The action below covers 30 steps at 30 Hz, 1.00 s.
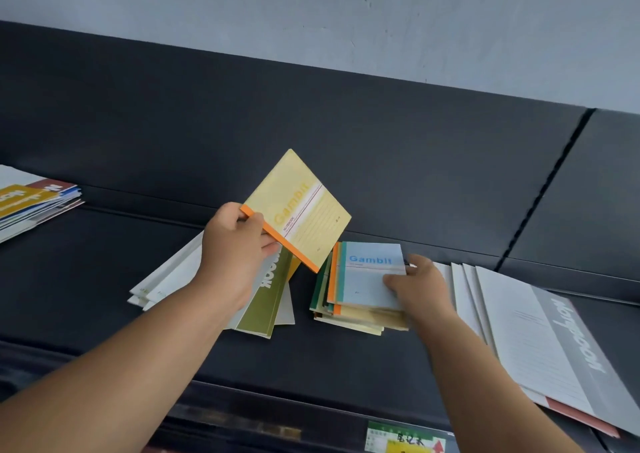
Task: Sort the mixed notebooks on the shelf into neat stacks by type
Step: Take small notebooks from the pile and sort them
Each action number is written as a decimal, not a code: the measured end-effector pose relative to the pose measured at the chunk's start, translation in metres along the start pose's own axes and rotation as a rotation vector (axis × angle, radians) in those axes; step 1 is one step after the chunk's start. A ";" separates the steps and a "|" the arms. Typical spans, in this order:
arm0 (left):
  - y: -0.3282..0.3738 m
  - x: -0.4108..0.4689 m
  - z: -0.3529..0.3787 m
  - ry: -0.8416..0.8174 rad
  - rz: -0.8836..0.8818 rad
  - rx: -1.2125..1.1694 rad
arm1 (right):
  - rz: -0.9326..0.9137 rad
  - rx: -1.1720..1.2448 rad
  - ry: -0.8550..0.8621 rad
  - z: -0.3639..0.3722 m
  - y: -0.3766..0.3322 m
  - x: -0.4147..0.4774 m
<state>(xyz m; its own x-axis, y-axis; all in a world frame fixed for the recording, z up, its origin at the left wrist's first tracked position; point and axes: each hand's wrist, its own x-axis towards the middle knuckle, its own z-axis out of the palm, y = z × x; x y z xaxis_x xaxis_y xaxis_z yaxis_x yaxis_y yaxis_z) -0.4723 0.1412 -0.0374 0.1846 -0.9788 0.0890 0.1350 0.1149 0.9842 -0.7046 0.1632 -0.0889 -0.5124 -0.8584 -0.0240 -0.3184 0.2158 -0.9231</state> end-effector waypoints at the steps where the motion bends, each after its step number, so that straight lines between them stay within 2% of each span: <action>1: -0.001 -0.001 0.002 -0.008 0.026 0.015 | -0.002 -0.057 -0.029 0.002 0.003 -0.001; 4: -0.005 -0.006 0.009 -0.034 0.119 0.094 | 0.031 -0.050 -0.107 0.001 0.007 -0.003; 9: -0.014 -0.015 0.031 -0.113 0.321 0.294 | 0.039 0.148 -0.147 -0.011 0.003 -0.009; 12: -0.020 -0.021 0.045 -0.169 0.357 0.316 | 0.060 0.231 -0.172 -0.017 0.011 -0.010; 15: -0.016 -0.022 0.057 -0.161 0.337 0.278 | -0.045 0.240 -0.141 -0.030 0.011 -0.010; 18: -0.010 -0.017 0.068 -0.129 0.297 0.276 | -0.190 0.339 -0.187 -0.044 0.003 -0.015; 20: -0.008 -0.013 0.076 -0.103 0.258 0.253 | -0.243 0.304 -0.208 -0.047 0.004 -0.015; 24: -0.011 -0.008 0.085 -0.103 0.157 0.269 | -0.153 0.259 -0.113 -0.048 0.010 -0.007; 27: -0.020 -0.008 0.085 -0.205 0.044 0.297 | -0.043 0.297 -0.119 -0.044 0.013 -0.005; 30: -0.034 -0.012 0.078 -0.327 -0.047 0.541 | 0.040 0.168 -0.139 -0.035 0.024 -0.003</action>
<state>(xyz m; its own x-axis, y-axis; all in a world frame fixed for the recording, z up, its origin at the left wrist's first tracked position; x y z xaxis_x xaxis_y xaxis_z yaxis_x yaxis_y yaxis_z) -0.5556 0.1356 -0.0601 -0.1285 -0.9917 0.0019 -0.3915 0.0525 0.9187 -0.7388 0.1871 -0.0970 -0.4035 -0.9091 -0.1036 -0.1565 0.1801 -0.9711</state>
